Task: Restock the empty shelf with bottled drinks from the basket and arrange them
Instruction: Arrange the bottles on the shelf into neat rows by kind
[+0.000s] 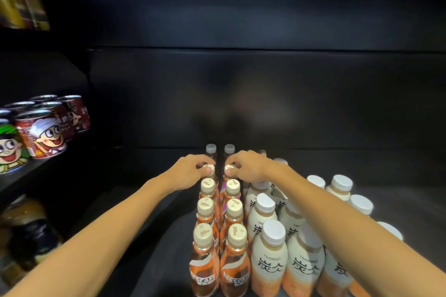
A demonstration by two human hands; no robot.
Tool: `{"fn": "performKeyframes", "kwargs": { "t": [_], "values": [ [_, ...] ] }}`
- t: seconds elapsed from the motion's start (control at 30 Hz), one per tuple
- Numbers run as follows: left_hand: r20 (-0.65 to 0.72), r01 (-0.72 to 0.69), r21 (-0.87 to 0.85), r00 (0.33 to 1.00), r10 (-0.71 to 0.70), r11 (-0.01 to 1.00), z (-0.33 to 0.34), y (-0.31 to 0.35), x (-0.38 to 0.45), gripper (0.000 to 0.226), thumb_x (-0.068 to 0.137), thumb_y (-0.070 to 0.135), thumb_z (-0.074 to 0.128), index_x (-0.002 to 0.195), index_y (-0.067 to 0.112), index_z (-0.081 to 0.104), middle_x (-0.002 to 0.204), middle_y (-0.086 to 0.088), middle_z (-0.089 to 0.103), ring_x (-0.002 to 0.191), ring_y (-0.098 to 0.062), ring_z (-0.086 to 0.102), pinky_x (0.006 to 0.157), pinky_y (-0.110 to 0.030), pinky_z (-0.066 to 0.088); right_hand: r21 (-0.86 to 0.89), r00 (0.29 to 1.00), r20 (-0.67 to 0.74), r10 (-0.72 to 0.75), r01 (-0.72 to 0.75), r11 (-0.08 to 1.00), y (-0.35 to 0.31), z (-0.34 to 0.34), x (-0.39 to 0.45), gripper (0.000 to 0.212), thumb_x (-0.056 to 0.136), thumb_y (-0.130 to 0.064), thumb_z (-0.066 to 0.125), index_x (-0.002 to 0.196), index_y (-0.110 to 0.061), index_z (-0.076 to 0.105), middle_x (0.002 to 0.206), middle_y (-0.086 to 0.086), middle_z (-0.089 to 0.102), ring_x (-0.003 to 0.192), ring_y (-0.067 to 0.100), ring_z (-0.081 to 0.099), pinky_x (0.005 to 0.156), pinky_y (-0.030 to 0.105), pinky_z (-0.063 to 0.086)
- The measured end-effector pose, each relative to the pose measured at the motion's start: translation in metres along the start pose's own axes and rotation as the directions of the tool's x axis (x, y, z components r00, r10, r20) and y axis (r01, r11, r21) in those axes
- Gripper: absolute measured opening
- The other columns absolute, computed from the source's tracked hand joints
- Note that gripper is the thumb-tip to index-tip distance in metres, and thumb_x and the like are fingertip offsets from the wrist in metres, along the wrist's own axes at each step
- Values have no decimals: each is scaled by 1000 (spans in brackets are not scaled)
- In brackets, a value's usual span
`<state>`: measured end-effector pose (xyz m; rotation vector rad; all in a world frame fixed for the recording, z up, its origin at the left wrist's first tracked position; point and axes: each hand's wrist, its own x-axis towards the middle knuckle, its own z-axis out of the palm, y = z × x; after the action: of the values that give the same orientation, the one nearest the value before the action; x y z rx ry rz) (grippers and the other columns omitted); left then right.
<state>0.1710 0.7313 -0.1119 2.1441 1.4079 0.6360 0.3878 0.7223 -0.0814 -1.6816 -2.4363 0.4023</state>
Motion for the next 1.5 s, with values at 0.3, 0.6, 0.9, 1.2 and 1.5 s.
{"fn": "performKeyframes", "kwargs": {
  "t": [0.3,0.6,0.9,1.2,1.5],
  "values": [
    [-11,20,-18,1000,-20,1000,1,5,-5,25,102,31,55,125,26,63,123,6,65,101,-6,61,89,-24,48,29,1000,-2,-2,2,1000,-1,2,-2,16,99,-43,56,83,-41,59,89,-8,68,89,13,61,111,67,33],
    [-146,49,-71,988,-59,996,-16,-3,25,34,102,27,55,135,34,58,129,2,64,115,-14,60,99,-31,46,33,979,-164,118,-114,993,8,-15,21,40,99,-56,53,130,-31,57,122,-6,67,115,21,59,107,45,35],
    [-60,79,47,995,-76,996,-14,-12,70,44,99,32,61,142,32,52,134,-2,62,118,-18,60,102,-34,47,19,980,-154,125,-124,992,20,-20,62,53,96,-48,64,144,-29,50,128,2,66,120,26,60,114,51,31],
    [-61,71,33,996,-69,997,-8,-19,82,28,94,24,69,121,30,62,110,6,63,107,-17,63,95,-38,50,68,988,-95,125,-119,991,26,-6,72,29,100,-43,58,124,-29,63,118,1,67,109,24,62,104,50,47],
    [-30,134,-63,990,-136,989,-8,-12,66,23,91,27,71,112,34,65,104,8,70,99,-11,64,92,-37,51,5,995,-51,86,-86,996,23,-10,55,26,102,-45,55,120,-29,66,117,-2,68,112,22,60,109,49,39]
  ]
}}
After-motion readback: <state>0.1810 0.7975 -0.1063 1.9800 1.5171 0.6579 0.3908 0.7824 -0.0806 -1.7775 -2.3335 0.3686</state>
